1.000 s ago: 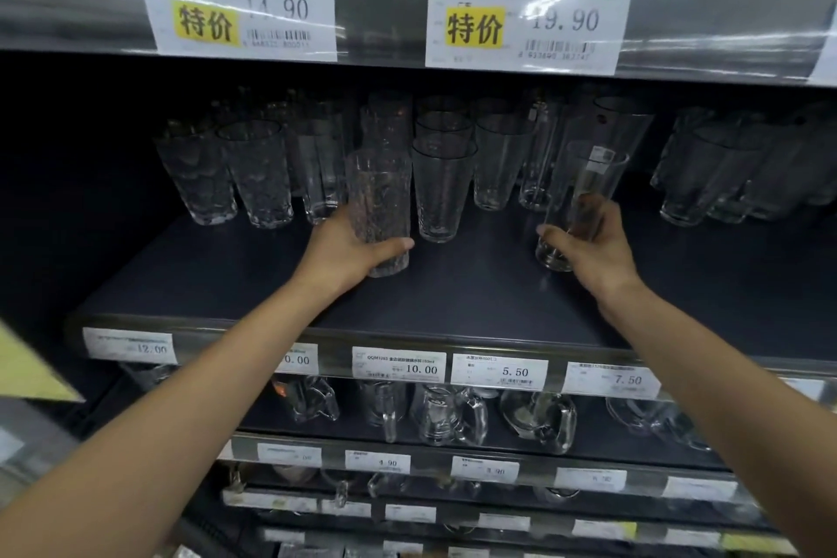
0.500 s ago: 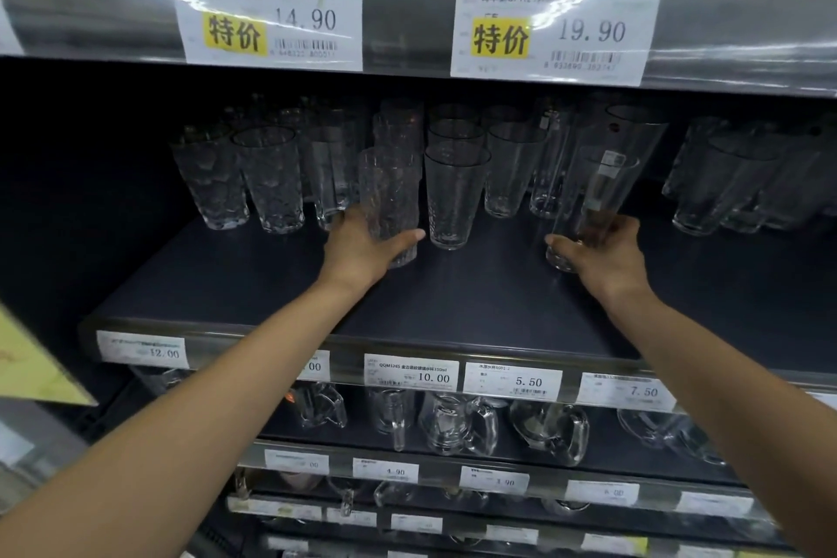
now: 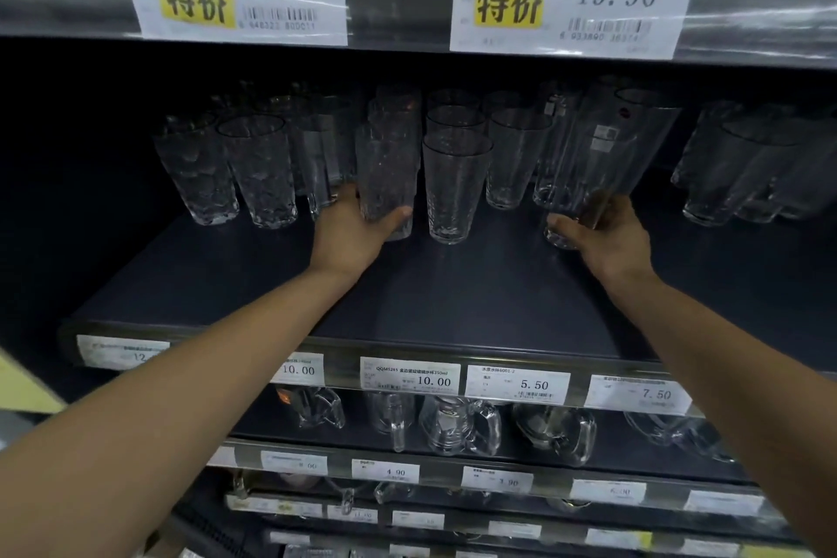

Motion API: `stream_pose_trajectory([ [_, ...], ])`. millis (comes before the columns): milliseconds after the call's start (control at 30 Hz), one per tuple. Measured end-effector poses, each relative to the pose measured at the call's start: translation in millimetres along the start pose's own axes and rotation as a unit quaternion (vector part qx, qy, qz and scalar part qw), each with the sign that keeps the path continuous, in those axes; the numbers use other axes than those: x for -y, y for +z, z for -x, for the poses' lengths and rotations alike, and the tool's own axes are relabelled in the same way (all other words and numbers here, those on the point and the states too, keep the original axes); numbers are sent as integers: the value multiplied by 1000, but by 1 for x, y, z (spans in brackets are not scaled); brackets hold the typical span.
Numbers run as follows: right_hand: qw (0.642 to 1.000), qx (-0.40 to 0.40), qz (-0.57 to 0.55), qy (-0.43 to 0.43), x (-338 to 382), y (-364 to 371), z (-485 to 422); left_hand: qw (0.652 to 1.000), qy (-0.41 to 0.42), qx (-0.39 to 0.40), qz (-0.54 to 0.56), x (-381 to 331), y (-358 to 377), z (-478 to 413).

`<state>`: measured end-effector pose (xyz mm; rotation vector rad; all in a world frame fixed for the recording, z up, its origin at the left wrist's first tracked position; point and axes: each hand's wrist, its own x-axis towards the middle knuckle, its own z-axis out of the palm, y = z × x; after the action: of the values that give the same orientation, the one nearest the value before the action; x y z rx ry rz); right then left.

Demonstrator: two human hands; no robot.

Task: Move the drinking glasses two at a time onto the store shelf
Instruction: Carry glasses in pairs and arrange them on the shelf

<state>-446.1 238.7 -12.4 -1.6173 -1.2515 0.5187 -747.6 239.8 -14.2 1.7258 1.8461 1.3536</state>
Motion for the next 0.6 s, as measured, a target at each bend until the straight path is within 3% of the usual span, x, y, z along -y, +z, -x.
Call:
stream_pose_trajectory([
  [333, 1000, -1, -21, 16, 0, 1, -2, 996, 52, -27, -67, 2, 5, -5],
  [600, 1000, -3, -17, -5, 2, -2, 2, 995, 25, -26, -96, 7, 5, -9],
])
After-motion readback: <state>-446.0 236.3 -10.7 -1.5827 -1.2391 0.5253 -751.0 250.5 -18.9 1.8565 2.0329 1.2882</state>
